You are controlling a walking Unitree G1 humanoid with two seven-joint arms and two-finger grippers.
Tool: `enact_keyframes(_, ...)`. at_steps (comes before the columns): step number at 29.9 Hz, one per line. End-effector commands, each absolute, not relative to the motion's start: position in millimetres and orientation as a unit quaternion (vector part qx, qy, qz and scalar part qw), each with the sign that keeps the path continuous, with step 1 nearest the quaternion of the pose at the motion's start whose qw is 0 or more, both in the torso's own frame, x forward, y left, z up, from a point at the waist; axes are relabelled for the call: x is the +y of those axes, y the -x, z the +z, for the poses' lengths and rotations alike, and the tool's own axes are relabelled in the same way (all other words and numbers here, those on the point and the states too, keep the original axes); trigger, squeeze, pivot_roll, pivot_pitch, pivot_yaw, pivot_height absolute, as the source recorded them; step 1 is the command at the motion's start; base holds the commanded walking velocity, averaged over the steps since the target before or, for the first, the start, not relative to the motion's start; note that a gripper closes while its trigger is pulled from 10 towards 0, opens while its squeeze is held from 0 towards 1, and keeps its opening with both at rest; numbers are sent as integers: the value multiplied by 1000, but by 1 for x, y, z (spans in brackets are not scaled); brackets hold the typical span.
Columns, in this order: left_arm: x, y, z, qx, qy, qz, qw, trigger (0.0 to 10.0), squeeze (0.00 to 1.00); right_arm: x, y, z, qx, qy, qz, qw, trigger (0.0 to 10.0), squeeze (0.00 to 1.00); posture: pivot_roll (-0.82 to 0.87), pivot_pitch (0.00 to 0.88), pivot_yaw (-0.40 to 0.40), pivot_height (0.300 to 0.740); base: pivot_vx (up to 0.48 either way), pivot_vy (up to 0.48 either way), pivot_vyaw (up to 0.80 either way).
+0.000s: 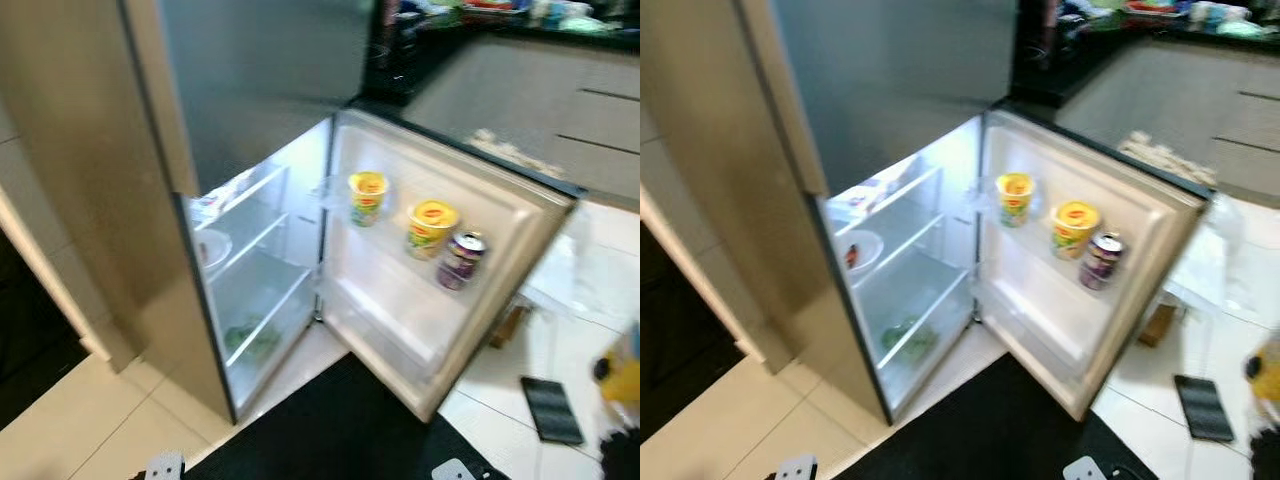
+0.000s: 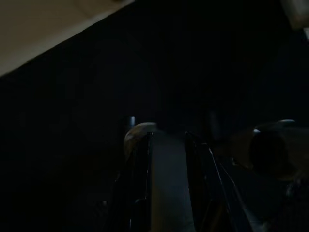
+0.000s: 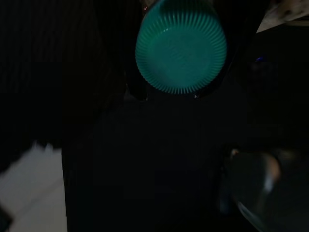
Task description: Restocking fridge
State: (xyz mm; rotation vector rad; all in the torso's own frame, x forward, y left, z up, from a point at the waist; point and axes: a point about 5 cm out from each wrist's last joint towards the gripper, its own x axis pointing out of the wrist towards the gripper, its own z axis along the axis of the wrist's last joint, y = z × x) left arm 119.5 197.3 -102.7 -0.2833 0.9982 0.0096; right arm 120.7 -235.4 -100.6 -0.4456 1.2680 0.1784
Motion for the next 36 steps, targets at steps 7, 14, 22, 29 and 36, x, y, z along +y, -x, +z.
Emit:
enact_keyframes(7,197,-119,-103,480,132,2,867,10000,0,-234,-118,-102,592,201,80,776,10000,0,-48,0,-13,740,0,0,-800)
enact_keyframes(14,198,-120,-103,480,128,-2,868,10000,0,-233,-118,-102,591,199,82,777,10000,0,-47,0,-10,740,0,0,-800)
enact_keyframes(22,199,-121,-102,480,126,-2,868,10000,0,-232,-119,-102,589,200,82,779,10000,0,-46,0,-10,740,0,0,-800)
enact_keyframes(29,196,-123,-102,479,126,-5,869,10000,0,-233,-120,-101,585,199,80,782,10000,0,-46,0,-12,740,0,0,-800)
enact_keyframes(36,195,-125,-102,477,124,-6,870,10000,0,-232,-126,-99,567,196,71,797,10000,0,-46,0,-12,740,0,0,-571)
